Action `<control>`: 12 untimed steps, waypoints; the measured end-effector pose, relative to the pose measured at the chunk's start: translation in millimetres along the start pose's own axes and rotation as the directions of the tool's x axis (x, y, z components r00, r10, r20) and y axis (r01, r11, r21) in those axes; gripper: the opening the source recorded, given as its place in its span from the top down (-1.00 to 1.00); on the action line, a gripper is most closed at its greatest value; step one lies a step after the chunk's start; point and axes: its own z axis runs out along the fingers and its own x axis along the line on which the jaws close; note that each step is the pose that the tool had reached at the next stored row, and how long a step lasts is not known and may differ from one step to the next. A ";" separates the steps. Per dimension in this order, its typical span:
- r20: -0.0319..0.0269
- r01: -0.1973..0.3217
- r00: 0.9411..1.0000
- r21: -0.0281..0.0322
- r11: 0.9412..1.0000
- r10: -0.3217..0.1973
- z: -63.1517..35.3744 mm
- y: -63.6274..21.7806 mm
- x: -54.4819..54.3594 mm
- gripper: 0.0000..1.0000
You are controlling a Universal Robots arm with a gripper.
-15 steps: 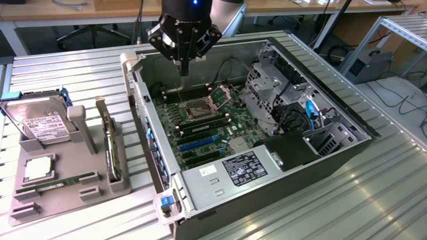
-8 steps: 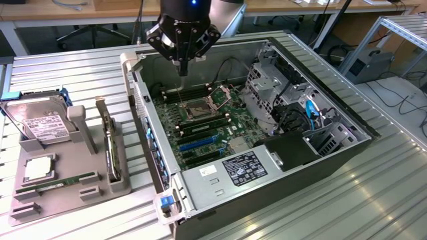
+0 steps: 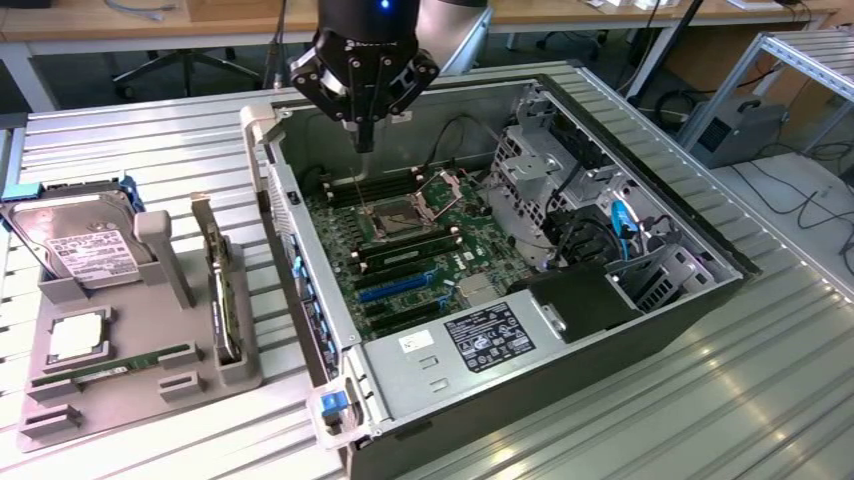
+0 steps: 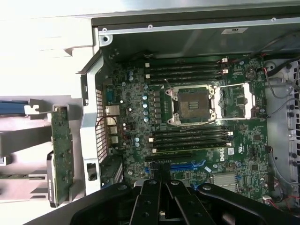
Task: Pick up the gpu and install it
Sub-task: 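Reach for the gpu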
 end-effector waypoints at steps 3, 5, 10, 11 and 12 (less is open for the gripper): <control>0.000 0.000 1.000 0.000 1.000 0.000 0.0 -0.1 0.9 0.79; 0.000 0.000 1.000 0.000 1.000 0.000 0.0 -0.1 1.5 0.79; 0.000 0.000 1.000 0.000 1.000 0.000 -0.1 -0.2 2.7 0.79; 0.000 0.000 1.000 0.000 1.000 0.000 -0.1 -0.2 2.9 0.79; 0.000 0.000 1.000 0.000 1.000 0.000 -0.1 -0.2 3.1 0.79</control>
